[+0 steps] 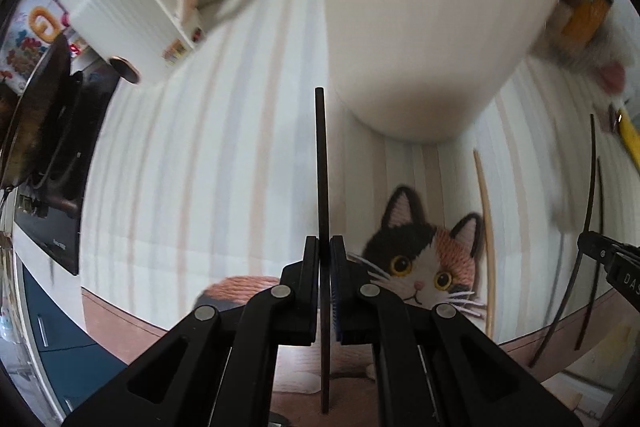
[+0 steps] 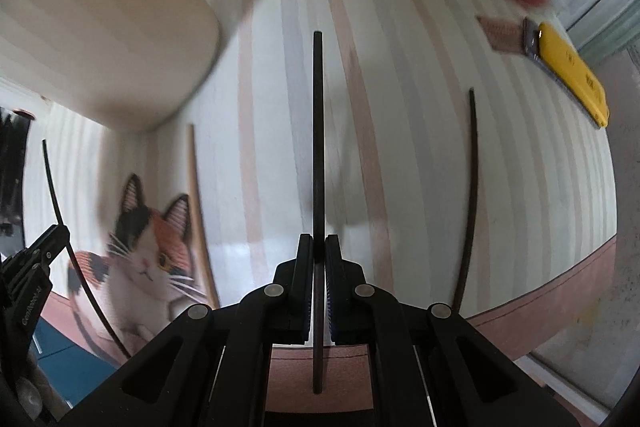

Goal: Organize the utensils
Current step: 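Lift both black chopsticks and carry them over the beige holder, then drop both black chopsticks into the holder by opening both tools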

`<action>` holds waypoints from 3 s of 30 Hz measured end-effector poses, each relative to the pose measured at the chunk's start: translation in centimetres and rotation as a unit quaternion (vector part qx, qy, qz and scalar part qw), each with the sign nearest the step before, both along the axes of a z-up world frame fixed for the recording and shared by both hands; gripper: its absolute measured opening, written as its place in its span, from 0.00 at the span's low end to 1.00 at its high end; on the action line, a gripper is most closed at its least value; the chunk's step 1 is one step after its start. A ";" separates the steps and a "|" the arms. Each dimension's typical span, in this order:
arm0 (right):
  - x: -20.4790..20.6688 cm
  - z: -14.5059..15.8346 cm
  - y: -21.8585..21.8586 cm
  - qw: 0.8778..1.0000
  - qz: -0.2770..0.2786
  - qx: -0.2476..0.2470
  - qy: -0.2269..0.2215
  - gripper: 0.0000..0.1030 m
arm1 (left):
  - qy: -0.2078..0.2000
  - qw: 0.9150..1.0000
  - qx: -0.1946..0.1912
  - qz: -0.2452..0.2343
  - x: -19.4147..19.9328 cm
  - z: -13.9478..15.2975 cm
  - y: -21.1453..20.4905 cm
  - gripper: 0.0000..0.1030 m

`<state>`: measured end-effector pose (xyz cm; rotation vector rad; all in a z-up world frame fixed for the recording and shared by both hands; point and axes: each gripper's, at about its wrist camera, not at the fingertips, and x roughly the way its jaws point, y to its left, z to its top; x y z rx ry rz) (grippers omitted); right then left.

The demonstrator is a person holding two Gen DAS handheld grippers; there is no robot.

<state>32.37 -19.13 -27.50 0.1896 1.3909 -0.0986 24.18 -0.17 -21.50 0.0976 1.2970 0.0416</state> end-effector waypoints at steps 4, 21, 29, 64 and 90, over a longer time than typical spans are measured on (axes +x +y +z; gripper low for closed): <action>0.1 2.3 0.4 0.999 0.003 0.004 -0.032 0.06 | -0.029 0.999 -0.002 0.012 -0.2 2.4 1.1 0.03; 1.9 13.4 1.7 0.983 0.030 0.005 -0.181 0.05 | -0.146 0.988 -0.008 0.045 0.5 11.2 3.9 0.02; 2.0 18.3 2.3 0.974 0.039 0.023 -0.220 0.05 | -0.200 0.978 -0.025 0.062 1.5 16.8 5.2 0.02; 11.0 27.8 4.5 0.960 0.050 0.058 -0.270 0.05 | -0.245 0.960 -0.137 0.015 12.5 25.4 2.0 0.01; 3.0 12.0 -6.8 0.992 -0.047 0.023 -0.113 0.58 | -0.126 0.990 -0.027 0.048 2.8 8.2 3.6 1.00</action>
